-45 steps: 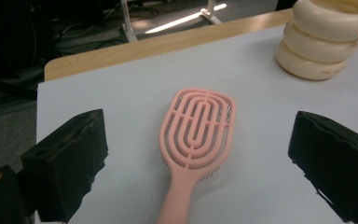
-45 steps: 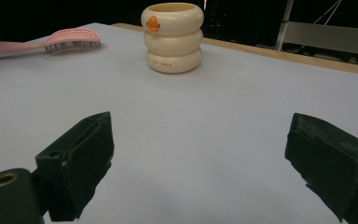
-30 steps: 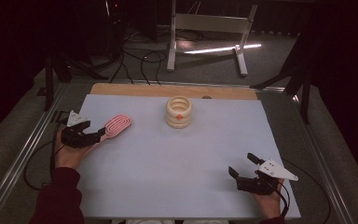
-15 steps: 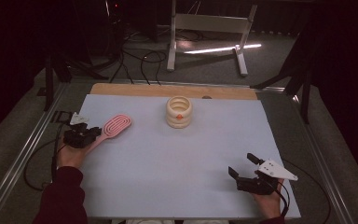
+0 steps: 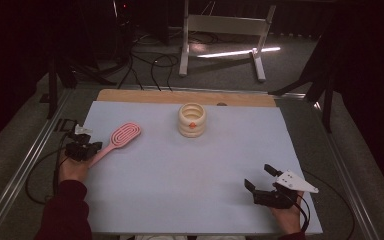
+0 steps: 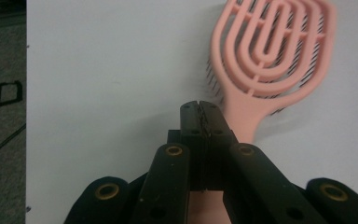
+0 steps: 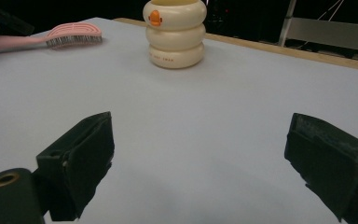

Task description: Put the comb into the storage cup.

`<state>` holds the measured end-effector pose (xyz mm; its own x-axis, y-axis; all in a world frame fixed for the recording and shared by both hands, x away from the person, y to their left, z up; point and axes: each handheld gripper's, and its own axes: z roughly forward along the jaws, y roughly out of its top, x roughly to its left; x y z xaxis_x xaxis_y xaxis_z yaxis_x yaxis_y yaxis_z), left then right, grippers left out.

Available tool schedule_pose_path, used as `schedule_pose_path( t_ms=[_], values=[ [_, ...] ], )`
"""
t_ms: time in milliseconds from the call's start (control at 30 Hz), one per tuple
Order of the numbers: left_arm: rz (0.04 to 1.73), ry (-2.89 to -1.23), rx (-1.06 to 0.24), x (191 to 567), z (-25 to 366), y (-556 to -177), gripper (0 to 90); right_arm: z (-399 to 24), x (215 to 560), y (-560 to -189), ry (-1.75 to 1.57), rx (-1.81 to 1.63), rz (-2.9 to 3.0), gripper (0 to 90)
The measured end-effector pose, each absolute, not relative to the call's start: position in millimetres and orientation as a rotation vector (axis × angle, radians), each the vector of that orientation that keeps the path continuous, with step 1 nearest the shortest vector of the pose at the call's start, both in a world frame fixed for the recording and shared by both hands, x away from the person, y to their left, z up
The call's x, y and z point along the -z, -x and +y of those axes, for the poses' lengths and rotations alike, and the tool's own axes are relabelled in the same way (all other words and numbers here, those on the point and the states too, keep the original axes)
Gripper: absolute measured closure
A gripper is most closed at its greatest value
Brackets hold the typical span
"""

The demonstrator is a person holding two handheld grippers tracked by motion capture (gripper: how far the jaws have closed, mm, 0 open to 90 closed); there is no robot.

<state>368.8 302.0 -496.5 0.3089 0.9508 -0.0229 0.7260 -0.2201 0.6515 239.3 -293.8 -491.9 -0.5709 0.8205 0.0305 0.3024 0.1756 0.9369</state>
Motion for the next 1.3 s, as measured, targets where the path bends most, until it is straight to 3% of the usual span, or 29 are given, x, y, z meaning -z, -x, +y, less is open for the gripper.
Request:
schedule_pose_path(
  t_ms=[767,967,1067,1233,1267,1300],
  values=[
    [1.460,-2.031,-0.491,507.4,302.1,-356.9,89.8,-292.4,492.5,-239.4,-1.057,-1.381,1.979,8.3],
    [1.437,-1.967,-0.526,497.6,301.8,-352.0,85.3,-293.3,492.4,-239.4,-1.056,-1.382,1.977,8.3],
    [1.370,-1.893,-0.540,485.8,298.1,-340.9,74.1,-293.5,492.1,-239.1,-1.056,-1.386,1.975,8.3],
    [1.252,-1.804,-0.617,471.8,284.3,-313.4,31.9,-293.8,491.7,-238.9,-1.054,-1.390,1.968,8.3],
    [1.252,-1.804,-0.617,471.8,284.3,-313.4,25.2,-293.8,491.7,-238.9,-1.054,-1.390,1.968,8.3],
    [1.224,-1.784,-0.620,468.0,280.7,-304.8,25.2,-293.6,491.7,-238.8,-1.053,-1.390,1.968,8.2]
  ],
)
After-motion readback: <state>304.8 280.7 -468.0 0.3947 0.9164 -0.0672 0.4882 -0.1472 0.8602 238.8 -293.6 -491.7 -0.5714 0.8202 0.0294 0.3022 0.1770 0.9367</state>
